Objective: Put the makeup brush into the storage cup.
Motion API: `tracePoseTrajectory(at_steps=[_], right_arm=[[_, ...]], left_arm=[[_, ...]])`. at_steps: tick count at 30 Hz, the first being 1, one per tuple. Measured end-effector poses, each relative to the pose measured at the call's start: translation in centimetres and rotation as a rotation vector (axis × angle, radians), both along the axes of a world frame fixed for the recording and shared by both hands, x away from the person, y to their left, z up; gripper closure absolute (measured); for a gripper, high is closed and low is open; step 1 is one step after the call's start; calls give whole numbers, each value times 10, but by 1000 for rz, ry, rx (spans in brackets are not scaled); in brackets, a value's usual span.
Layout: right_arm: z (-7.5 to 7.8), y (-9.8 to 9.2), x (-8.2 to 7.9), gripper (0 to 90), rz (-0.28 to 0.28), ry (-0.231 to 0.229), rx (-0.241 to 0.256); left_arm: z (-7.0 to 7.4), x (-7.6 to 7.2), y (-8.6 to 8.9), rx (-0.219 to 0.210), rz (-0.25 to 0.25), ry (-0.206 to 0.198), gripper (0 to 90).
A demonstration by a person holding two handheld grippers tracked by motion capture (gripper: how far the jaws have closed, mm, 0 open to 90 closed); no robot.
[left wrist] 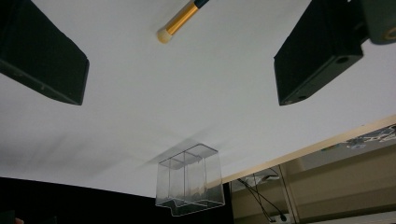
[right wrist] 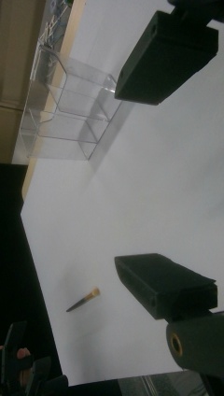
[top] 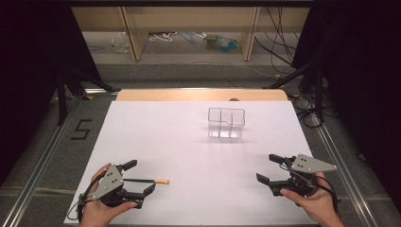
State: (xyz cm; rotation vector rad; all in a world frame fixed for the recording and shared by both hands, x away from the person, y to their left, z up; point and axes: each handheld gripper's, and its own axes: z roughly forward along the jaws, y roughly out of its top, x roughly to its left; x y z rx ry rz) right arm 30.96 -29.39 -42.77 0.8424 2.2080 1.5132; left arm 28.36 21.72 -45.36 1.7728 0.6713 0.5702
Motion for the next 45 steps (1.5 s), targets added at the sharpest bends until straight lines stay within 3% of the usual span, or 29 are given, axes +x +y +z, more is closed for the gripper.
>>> tracePoseTrajectory(at_steps=[3, 4, 5, 13, 16, 23, 27, 31, 32, 34, 43, 45], right_arm=[[0, 1, 0, 173, 10, 2, 13], [1, -1, -1, 173, 16, 13, -15], [1, -1, 0, 173, 9, -25, -21], [1, 1, 0, 173, 7, -29, -28], [0, 1, 1, 173, 5, -30, -22], [0, 2, 1, 174, 2, -36, -17], [0, 1, 1, 174, 6, -26, -28], [0, 1, 1, 174, 2, -26, -31], [0, 1, 0, 173, 0, -2, -27], [0, 1, 1, 174, 2, -27, -26], [-2, 1, 2, 177, 9, -37, -9], [-2, 1, 3, 177, 6, -38, -7]], left_arm=[[1, 0, 0, 2, -1, -7, 31], [1, 0, 0, 2, -2, -10, 32], [1, 0, -1, -1, -5, -13, 35], [3, 4, -2, 24, -20, -9, 68], [4, 10, -4, 42, -33, 12, 95], [7, 22, -5, 51, -50, 20, 144], [10, 29, -6, 79, -61, 26, 153], [11, 36, -8, 131, -92, 48, 156], [11, 38, -8, 135, -97, 50, 156], [12, 41, -9, 148, -109, 61, 162], [18, 57, -14, 337, -209, 119, 190], [18, 60, -16, 339, -218, 127, 197]])
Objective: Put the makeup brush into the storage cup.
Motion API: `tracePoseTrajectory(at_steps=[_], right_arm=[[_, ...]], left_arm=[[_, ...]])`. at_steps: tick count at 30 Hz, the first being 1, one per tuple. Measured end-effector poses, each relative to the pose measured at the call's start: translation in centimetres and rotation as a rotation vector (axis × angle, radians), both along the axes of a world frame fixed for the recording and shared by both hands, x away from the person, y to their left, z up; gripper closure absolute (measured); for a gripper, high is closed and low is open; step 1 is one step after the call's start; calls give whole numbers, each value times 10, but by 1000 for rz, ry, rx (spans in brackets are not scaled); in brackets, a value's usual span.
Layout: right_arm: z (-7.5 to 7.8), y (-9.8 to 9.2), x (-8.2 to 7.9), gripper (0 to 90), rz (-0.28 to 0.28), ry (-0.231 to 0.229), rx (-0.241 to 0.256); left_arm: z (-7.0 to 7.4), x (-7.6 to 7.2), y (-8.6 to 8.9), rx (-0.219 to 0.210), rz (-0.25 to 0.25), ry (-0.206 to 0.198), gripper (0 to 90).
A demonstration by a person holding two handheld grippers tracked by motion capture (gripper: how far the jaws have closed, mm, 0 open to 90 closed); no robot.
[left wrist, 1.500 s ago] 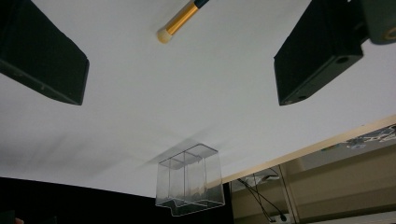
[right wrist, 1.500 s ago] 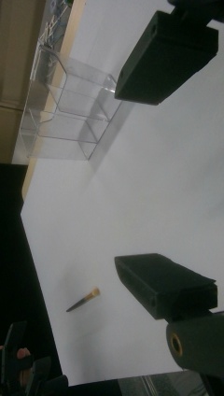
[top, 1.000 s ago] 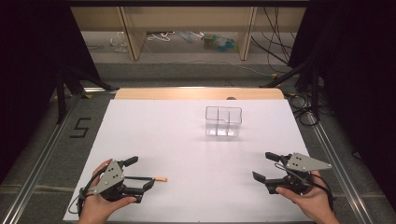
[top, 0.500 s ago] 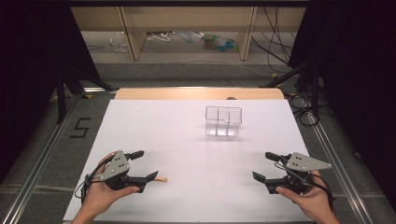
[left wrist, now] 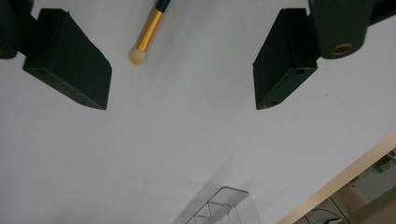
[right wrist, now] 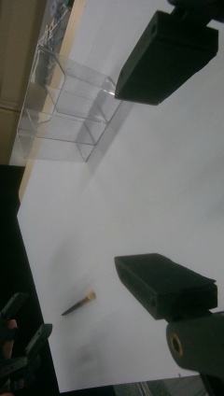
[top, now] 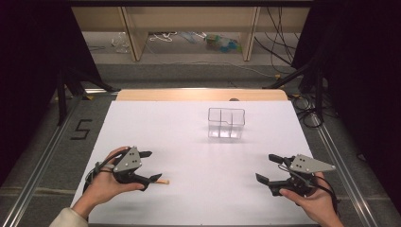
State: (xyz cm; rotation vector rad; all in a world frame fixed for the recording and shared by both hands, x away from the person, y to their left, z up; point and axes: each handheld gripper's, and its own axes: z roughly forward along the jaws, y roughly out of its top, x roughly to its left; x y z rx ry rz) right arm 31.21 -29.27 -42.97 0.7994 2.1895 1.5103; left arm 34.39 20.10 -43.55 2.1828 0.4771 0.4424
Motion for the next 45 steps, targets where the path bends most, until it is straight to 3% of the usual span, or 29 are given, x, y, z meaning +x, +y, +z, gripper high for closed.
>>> tracePoseTrajectory(at_steps=[6, 14, 18, 21, 23, 25, 27, 28, 32, 33, 34, 45], right_arm=[[0, 0, 0, 177, 4, 5, 3], [1, -1, -1, 177, 0, 12, -19], [1, -1, 0, 179, 2, 15, -23], [1, 0, -2, 180, 4, 44, -21], [0, -1, -1, 180, 5, 27, -22], [0, -1, 0, 180, 4, 27, -24], [0, -1, 0, 181, 5, 27, -22], [0, -1, 0, 182, 6, 27, -22], [0, -1, 0, 183, 7, 29, -21], [0, -1, 0, 183, 7, 30, -19], [0, -1, 0, 184, 7, 27, -21], [-1, -1, 1, 185, 5, 21, -22]], left_arm=[[4, 9, -3, 73, -47, 12, 210], [2, 15, -6, 125, -88, 46, 232], [0, 19, -6, 188, -124, 80, 249], [-1, 22, -7, 268, -179, 123, 257], [-4, 23, -9, 297, -193, 148, 263], [-8, 22, -11, 293, -185, 179, 265], [-12, 23, -12, 316, -186, 204, 272], [-11, 25, -12, 361, -203, 198, 277], [-15, 28, -12, 426, -217, 229, 292], [-13, 31, -11, 483, -245, 220, 295], [-14, 32, -10, 510, -255, 229, 296], [-23, 38, -10, 600, -275, 300, 324]])
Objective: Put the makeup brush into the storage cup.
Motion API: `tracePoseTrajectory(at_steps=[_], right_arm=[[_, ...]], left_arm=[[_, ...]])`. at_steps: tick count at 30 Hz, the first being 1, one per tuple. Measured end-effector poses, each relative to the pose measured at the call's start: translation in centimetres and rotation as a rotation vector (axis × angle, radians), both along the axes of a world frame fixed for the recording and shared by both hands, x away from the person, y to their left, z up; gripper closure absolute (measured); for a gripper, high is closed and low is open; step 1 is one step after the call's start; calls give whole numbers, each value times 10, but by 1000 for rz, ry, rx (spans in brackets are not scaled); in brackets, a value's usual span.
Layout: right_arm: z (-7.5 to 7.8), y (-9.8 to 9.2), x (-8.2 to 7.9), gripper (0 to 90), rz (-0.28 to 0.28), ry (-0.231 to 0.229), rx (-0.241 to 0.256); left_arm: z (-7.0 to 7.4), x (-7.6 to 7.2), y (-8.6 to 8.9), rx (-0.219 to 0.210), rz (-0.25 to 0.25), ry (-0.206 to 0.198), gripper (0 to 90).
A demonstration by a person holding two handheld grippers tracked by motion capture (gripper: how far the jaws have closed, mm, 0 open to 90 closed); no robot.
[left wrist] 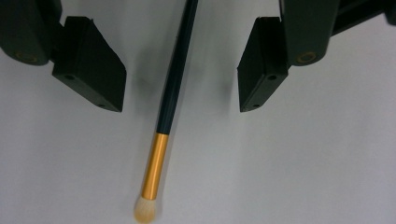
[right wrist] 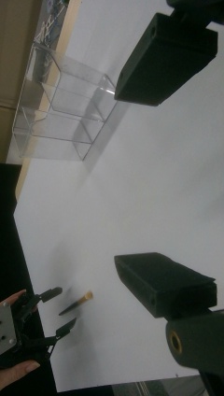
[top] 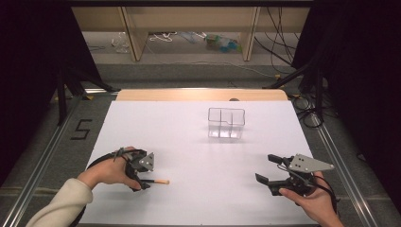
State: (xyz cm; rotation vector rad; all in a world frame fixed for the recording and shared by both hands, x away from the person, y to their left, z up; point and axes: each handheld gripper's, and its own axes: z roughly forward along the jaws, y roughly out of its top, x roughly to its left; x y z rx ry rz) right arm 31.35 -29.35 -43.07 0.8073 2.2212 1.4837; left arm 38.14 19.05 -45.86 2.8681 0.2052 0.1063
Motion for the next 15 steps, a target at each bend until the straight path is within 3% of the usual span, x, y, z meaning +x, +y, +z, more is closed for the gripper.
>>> tracePoseTrajectory(at_steps=[7, 8, 14, 15], right_arm=[[0, 0, 0, 187, -1, 5, -3], [0, 0, 0, 187, -2, 7, -5], [0, 0, 0, 188, 2, 11, -5], [0, 0, 0, 188, 0, 13, -7]], left_arm=[[-4, 3, 0, 22, -14, 16, 321], [-5, 2, 0, 22, 3, 36, 323], [-7, 5, 1, 29, -2, 58, 336], [-7, 7, 1, 29, -20, 48, 337]])
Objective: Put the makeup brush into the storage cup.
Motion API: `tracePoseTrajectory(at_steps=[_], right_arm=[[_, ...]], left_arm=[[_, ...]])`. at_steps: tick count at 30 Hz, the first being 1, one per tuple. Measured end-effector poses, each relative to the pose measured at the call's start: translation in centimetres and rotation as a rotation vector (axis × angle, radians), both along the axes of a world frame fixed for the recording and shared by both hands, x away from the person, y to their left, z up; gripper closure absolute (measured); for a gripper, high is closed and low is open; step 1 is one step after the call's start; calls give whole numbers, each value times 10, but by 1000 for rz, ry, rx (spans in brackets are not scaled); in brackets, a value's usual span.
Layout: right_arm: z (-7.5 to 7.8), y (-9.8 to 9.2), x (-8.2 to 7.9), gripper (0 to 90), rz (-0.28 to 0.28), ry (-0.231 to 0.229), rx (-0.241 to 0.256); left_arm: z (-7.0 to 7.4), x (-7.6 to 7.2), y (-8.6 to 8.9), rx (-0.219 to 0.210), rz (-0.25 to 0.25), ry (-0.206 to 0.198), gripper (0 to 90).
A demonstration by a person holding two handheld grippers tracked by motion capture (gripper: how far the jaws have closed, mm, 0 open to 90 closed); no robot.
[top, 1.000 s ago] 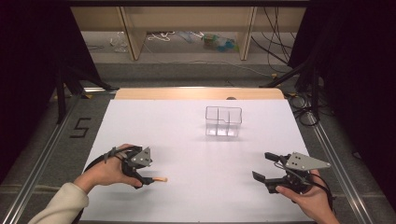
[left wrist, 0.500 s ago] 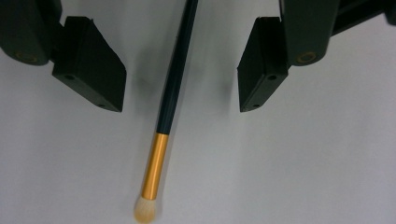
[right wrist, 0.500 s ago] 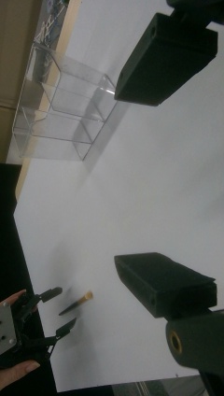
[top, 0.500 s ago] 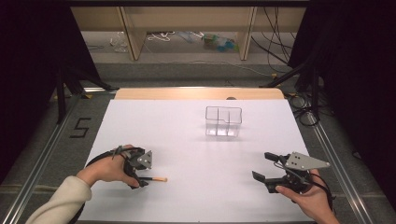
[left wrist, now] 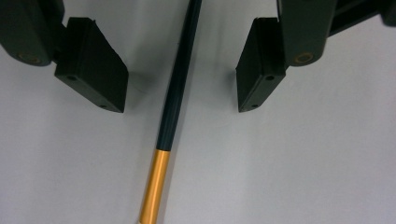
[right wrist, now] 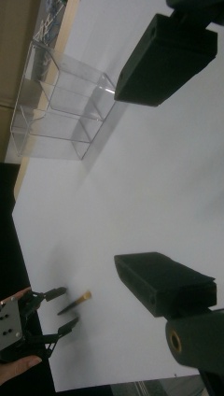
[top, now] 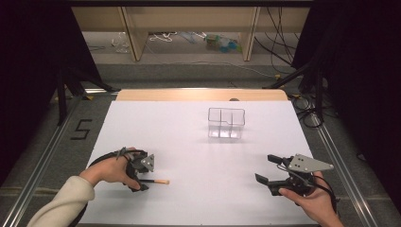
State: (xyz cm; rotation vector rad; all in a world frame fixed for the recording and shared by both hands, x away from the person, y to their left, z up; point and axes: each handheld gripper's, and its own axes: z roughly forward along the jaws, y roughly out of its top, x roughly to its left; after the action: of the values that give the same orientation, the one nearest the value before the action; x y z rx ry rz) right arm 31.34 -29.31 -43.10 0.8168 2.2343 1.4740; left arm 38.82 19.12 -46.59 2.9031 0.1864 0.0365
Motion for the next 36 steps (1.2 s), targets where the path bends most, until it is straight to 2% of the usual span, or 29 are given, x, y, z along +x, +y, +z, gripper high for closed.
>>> tracePoseTrajectory(at_steps=[2, 3, 11, 16, 23, 27, 28, 33, 35, 36], right_arm=[[0, 0, 0, 190, -1, -2, -5], [0, 0, 0, 190, 0, -1, -4], [0, 0, 0, 194, 2, 3, -5], [0, 0, 0, 194, 6, 2, -7], [-1, 0, 0, 194, 4, 1, -6], [-1, 0, 0, 194, 5, 1, -6], [0, 0, -1, 194, 1, 8, -22], [-1, 1, 0, 194, 5, 0, -8], [-1, 1, -1, 194, 5, 13, -7], [-1, 1, 0, 194, 4, 2, -10]], left_arm=[[0, -1, 0, 3, 23, 23, 338], [0, 1, 0, 5, 2, 7, 340], [2, 1, -4, 43, -10, 11, 403], [4, -1, -8, 67, -16, 16, 482], [5, 2, -9, 84, 8, 24, 594], [6, 2, -11, 98, -15, 16, 671], [6, 2, -11, 98, -13, 15, 692], [6, 1, -12, 104, -9, 23, 757], [6, 0, -12, 106, -10, 27, 785], [6, 1, -12, 108, -13, 22, 796]])
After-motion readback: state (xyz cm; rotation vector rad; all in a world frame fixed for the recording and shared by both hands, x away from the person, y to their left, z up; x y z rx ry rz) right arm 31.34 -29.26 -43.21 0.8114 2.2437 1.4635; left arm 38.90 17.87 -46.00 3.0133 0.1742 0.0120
